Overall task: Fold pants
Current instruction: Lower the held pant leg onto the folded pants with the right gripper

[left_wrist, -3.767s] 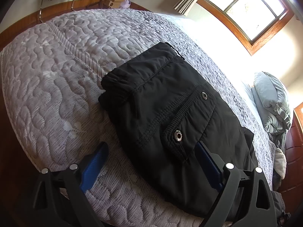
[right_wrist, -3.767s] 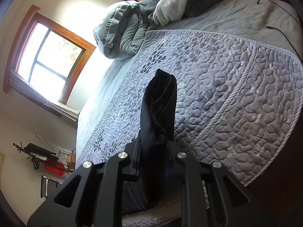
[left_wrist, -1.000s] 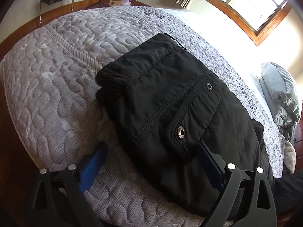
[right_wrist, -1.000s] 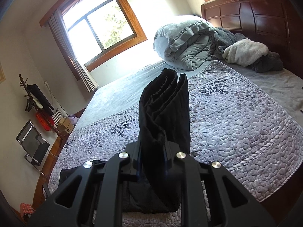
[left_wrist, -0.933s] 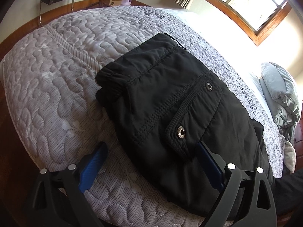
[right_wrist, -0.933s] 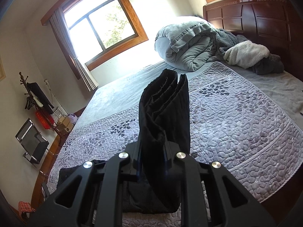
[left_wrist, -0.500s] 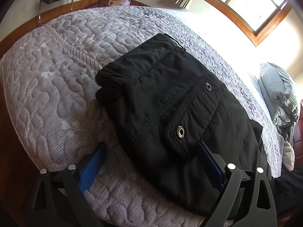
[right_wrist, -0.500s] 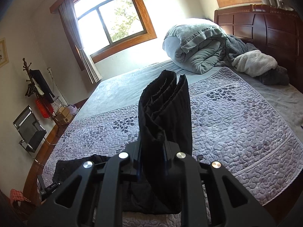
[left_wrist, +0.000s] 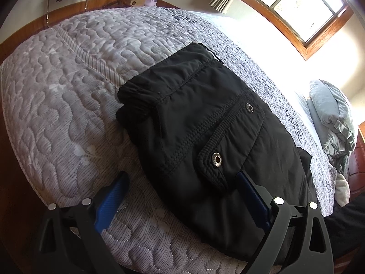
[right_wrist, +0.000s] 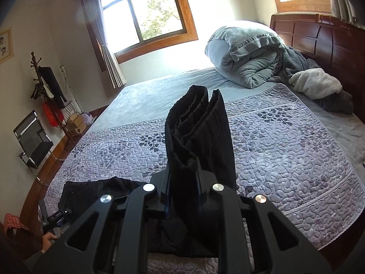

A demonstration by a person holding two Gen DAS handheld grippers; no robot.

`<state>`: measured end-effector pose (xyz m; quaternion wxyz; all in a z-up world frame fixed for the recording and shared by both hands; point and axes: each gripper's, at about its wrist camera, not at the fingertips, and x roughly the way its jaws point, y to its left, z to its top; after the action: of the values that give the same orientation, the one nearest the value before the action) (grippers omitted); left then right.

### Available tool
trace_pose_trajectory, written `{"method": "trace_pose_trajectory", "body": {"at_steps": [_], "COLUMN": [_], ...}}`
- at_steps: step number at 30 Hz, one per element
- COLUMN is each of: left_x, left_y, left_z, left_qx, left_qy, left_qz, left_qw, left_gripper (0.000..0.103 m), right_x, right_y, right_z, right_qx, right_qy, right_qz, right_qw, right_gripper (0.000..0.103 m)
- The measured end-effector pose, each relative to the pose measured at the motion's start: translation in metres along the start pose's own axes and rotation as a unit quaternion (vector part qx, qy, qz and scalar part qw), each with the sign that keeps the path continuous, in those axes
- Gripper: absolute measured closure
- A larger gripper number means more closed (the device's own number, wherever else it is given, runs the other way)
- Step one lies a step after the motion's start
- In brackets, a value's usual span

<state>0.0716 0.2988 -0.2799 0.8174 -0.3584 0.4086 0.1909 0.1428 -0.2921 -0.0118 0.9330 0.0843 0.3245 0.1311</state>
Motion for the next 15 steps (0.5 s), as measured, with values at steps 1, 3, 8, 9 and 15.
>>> {"method": "trace_pose_trajectory", "body": {"at_steps": [1, 3, 8, 9, 15], "left_x": [0.0, 0.0, -0.001, -0.001, -0.002], "left_y": [0.0, 0.0, 0.002, 0.002, 0.003], "left_z": [0.0, 0.0, 0.001, 0.001, 0.001], "left_qx": [-0.001, -0.002, -0.005, -0.005, -0.007], "left_qy": [-0.001, -0.001, -0.001, -0.001, -0.001], "left_qz": [-0.001, -0.003, -0.008, -0.009, -0.014], "left_qw": [1.0, 1.0, 1.0, 0.9999, 0.9999], "left_gripper": [0.008, 0.008, 0.008, 0.008, 0.008], "right_x": [0.002, 0.005, 0.012, 0.014, 0.025], "right_y": [0.002, 0.007, 0.019, 0.021, 0.031], "right_z": [0.0, 0.0, -0.002, -0.003, -0.005], "right_qx": [-0.003, -0.008, -0.024, -0.027, -0.039], "right_qy": [0.002, 0.006, 0.015, 0.017, 0.029], "right_qz": [0.0, 0.001, 0.002, 0.002, 0.001], "right_qw": [1.0, 1.0, 1.0, 0.999, 0.999], "right_gripper": [0.087, 0.087, 0.087, 0.087, 0.087]}}
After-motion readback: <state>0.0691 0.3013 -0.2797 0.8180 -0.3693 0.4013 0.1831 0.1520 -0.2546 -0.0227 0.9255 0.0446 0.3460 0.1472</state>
